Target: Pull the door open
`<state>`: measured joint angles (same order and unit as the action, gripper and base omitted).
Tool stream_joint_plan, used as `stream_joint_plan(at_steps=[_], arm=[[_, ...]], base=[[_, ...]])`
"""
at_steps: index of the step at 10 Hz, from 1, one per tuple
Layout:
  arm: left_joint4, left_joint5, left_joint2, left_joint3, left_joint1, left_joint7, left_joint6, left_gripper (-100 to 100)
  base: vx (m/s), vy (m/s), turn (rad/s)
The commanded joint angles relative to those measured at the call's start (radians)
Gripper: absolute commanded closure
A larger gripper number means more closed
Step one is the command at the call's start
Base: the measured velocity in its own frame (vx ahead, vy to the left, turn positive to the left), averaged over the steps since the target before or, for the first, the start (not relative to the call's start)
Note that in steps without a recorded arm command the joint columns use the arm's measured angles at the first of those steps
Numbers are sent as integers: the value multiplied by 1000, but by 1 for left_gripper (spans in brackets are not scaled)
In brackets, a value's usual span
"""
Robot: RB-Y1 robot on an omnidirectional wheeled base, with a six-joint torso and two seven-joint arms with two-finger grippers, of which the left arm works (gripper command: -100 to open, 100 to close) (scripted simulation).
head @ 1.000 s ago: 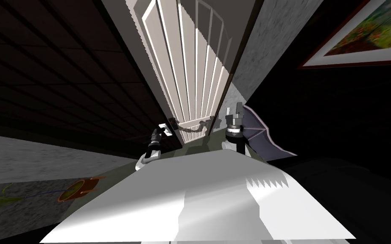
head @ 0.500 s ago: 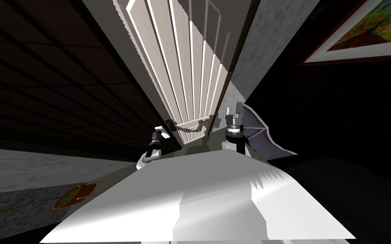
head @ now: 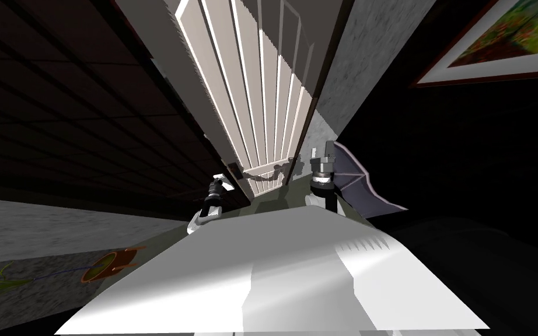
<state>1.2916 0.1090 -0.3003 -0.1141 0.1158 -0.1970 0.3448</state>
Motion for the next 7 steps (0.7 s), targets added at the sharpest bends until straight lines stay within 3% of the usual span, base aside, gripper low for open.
stream_joint_plan(at_steps=[1,4,7], arm=[[-12,3,-14,-5,21,-7,2,100],[-1,5,-37,13,43,-27,12,100],[24,6,-67,57,60,-58,30,100]], base=[[-192,54,-36],[-202,27,-45],[-226,83,-152]])
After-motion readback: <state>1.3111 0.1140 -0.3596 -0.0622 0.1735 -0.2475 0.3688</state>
